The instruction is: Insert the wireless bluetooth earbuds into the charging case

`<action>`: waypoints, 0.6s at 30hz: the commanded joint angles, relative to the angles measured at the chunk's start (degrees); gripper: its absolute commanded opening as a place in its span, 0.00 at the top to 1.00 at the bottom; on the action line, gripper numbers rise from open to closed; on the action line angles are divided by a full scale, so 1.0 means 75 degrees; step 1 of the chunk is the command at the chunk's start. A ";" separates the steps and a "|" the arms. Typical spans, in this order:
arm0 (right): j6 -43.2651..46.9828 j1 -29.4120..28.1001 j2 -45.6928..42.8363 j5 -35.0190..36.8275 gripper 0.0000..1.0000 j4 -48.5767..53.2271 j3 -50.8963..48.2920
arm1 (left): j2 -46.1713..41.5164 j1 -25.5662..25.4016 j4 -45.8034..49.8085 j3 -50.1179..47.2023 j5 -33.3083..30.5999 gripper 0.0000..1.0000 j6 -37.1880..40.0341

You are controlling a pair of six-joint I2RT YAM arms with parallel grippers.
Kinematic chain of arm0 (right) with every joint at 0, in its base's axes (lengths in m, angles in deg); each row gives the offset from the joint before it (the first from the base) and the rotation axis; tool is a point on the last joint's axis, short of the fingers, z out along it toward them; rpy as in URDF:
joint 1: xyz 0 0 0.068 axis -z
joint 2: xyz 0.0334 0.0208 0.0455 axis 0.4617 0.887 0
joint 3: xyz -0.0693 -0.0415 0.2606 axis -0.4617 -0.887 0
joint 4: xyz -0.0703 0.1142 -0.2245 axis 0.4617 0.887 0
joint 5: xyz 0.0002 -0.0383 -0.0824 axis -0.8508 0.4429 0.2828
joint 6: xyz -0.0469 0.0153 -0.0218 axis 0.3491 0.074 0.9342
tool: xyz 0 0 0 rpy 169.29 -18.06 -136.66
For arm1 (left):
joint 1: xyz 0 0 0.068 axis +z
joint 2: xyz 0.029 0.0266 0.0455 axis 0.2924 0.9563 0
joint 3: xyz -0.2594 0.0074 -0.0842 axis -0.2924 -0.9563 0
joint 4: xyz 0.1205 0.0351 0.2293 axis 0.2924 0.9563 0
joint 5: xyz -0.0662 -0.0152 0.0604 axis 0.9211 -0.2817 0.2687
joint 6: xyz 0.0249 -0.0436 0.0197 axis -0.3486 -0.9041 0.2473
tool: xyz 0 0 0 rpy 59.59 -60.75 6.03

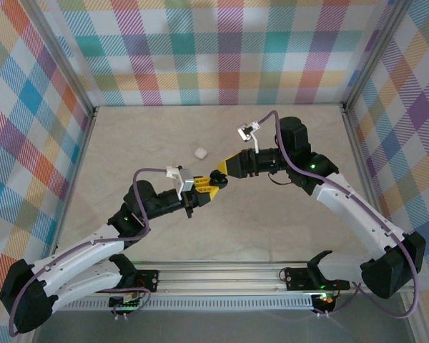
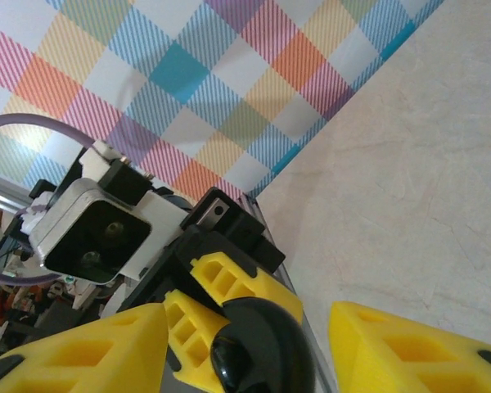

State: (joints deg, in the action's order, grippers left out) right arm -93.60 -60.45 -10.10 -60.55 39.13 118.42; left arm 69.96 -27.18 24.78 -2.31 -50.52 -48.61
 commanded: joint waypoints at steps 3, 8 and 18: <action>0.0248 0.0045 -0.0120 -0.0505 0.48 0.0042 -0.0059 | 0.0100 -0.0113 -0.0721 0.0287 0.0120 1.00 0.0030; 0.0504 0.0046 -0.0043 -0.0393 0.48 0.0290 -0.0069 | 0.0202 -0.0121 -0.0809 0.0342 0.0218 1.00 -0.0177; 0.0447 0.0034 0.0186 -0.1107 0.53 0.0125 -0.0093 | 0.0609 -0.0118 -0.0851 0.0497 0.0175 1.00 -0.0411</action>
State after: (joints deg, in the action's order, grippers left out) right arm -91.46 -59.84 -9.11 -64.09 40.05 118.36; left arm 73.44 -27.18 20.89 -1.02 -49.21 -50.32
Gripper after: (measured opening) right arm 0.471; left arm 0.143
